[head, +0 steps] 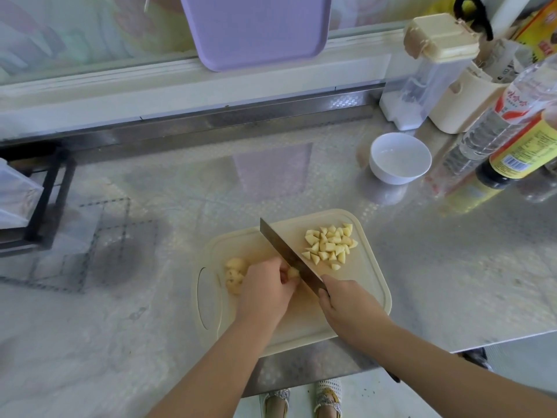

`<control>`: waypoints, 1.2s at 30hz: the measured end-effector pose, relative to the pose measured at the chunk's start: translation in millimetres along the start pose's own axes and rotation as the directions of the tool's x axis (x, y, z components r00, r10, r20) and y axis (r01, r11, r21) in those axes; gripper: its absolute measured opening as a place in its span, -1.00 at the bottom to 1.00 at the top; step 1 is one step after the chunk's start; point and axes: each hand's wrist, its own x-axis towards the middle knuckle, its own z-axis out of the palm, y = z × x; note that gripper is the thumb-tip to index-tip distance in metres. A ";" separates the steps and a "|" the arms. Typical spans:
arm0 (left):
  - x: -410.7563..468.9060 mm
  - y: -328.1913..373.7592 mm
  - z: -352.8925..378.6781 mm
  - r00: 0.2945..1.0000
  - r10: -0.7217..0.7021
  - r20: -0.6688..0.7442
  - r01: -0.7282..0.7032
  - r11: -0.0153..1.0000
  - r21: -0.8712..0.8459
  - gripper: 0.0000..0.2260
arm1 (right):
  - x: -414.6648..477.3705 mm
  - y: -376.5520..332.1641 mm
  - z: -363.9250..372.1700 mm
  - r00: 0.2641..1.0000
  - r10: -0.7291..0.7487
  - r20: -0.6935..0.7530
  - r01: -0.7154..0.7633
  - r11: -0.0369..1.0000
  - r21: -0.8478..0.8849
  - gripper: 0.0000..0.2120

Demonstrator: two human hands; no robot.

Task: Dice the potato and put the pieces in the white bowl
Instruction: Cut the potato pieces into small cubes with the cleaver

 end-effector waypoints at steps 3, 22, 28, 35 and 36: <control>-0.9 -0.4 -0.7 1.000 -0.004 0.004 0.004 1.000 -0.011 -0.87 | 0.5 -5.2 3.6 1.000 -0.002 0.023 0.004 0.998 -0.064 -0.78; 3.1 -6.3 -20.8 0.976 0.103 0.190 -0.125 0.986 0.108 -0.61 | -9.0 16.9 -37.3 0.958 -0.201 -0.204 0.140 0.951 -0.277 -0.71; -0.6 -1.2 -11.4 0.986 0.108 0.124 -0.129 0.977 0.170 -0.75 | -8.3 20.4 -48.7 0.965 -0.114 -0.237 0.092 0.991 -0.102 -0.71; 7.1 -8.4 -18.4 0.994 0.035 0.101 -0.036 0.999 0.013 -0.84 | 1.2 13.9 -23.7 1.000 -0.019 -0.005 0.019 0.980 0.200 -0.79; 7.9 -9.3 -19.1 0.995 0.030 0.100 -0.030 1.000 -0.003 -0.85 | 2.4 13.4 -19.3 1.000 -0.010 0.013 0.007 0.979 0.203 -0.79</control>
